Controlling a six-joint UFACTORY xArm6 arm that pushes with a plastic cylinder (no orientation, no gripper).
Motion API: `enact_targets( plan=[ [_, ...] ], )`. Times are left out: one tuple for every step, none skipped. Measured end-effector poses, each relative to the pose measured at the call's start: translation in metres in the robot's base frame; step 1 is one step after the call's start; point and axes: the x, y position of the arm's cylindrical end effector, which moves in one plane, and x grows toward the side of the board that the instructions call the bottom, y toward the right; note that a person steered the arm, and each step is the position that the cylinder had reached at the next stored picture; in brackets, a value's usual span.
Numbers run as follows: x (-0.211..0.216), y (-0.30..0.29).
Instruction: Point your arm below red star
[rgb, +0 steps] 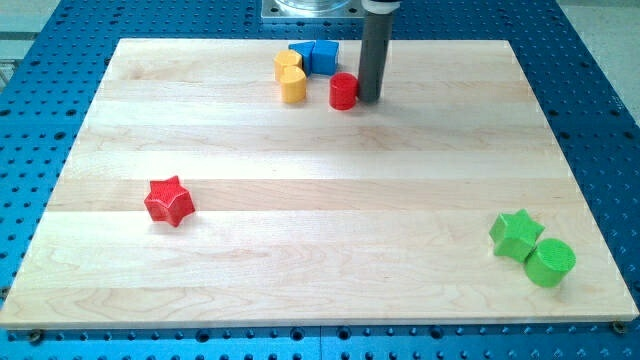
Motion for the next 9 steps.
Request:
enact_targets(
  plan=[
    [0.055,0.008],
    [0.042,-0.014],
    [0.011,-0.018],
    [-0.002,-0.018],
    [-0.023,-0.021],
    [0.022,-0.021],
    [0.139,-0.037],
    [0.215,-0.121],
    [0.268,-0.188]
  ],
)
